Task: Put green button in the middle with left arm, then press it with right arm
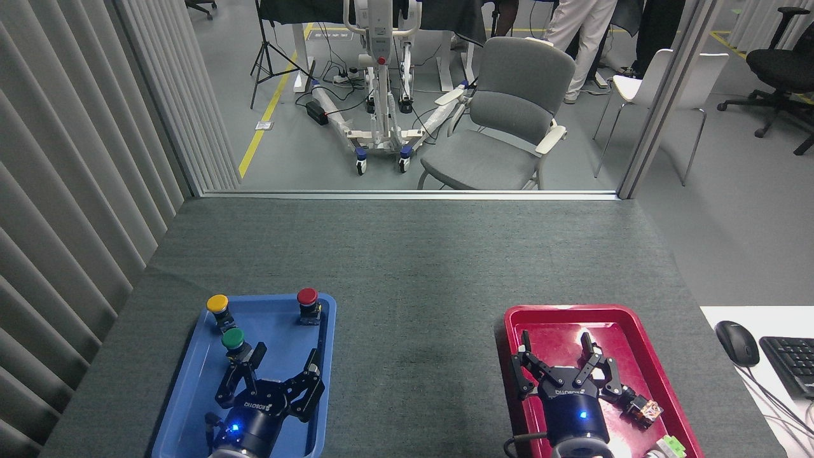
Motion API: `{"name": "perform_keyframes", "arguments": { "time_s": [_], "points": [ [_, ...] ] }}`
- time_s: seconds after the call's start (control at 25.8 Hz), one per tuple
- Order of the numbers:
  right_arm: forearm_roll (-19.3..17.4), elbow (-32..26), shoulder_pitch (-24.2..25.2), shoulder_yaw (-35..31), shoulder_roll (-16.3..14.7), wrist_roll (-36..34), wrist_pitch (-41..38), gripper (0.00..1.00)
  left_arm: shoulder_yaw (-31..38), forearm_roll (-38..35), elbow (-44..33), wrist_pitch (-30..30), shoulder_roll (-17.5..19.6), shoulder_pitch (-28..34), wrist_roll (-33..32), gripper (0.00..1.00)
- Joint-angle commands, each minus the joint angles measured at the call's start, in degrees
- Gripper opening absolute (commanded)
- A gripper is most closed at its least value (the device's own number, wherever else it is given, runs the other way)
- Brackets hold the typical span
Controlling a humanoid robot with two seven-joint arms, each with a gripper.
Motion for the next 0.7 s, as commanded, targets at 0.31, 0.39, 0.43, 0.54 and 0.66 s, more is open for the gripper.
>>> {"name": "perform_keyframes", "arguments": {
  "time_s": [0.31,0.39,0.43,0.54,0.66],
  "points": [
    [0.94,0.73,-0.57,-0.06,0.10,-0.06,0.44,1.00,0.40,0.00,-0.58,-0.61,0.00,0.57,0.19,1.00],
    [0.94,0.99,-0.57,-0.15,0.10,-0.06,0.44,1.00,0.32,0.00,-0.58,-0.61,-0.09,0.48,0.19,1.00],
    [0.85,1.25,-0.66,-0.23,0.19,-0.15,0.44,1.00,0.32,0.00,-0.58,-0.61,-0.17,0.48,0.28,1.00],
    [0.94,1.52,-1.01,-0.15,-0.08,-0.15,0.09,1.00,0.40,0.00,-0.41,-0.52,-0.26,0.40,0.28,1.00],
    [0.85,1.61,-1.10,-0.15,-0.17,-0.15,0.00,1.00,0.40,0.00,-0.14,-0.52,-0.26,0.40,0.28,1.00]
  ]
}}
